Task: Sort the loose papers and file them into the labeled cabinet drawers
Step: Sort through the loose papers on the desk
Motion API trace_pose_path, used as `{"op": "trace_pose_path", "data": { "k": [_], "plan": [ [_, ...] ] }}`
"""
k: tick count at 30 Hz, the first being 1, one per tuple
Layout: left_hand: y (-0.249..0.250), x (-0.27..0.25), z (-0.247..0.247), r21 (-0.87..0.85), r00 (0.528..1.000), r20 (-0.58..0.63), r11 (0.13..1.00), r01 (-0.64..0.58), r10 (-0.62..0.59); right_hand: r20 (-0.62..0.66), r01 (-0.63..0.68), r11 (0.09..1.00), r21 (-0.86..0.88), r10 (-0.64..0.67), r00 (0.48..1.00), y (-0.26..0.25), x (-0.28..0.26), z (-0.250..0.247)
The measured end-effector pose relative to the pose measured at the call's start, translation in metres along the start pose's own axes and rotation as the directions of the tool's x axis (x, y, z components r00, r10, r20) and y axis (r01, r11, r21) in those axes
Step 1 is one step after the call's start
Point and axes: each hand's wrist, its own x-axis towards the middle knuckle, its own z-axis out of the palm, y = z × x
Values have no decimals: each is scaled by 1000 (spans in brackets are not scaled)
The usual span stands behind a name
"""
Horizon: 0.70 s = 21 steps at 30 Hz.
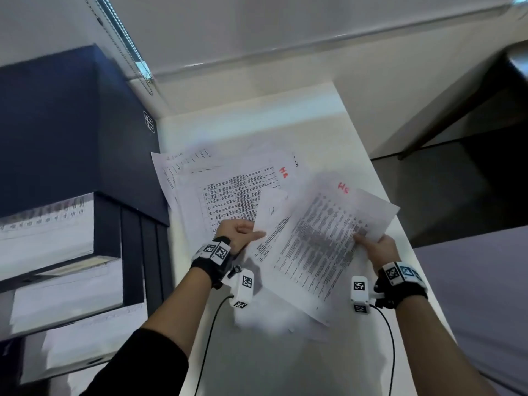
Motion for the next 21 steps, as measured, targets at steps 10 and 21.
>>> {"op": "trace_pose_path", "data": {
  "k": [10, 21],
  "plan": [
    [-19, 21, -42, -85, 968, -251, 996, -25, 3, 95, -32, 997, -75, 39, 995, 8, 3, -6],
    [42, 52, -8, 538, 956, -23, 810, -234, 291, 176, 104, 982, -156, -76, 981, -38, 1, 78]
  ]
}}
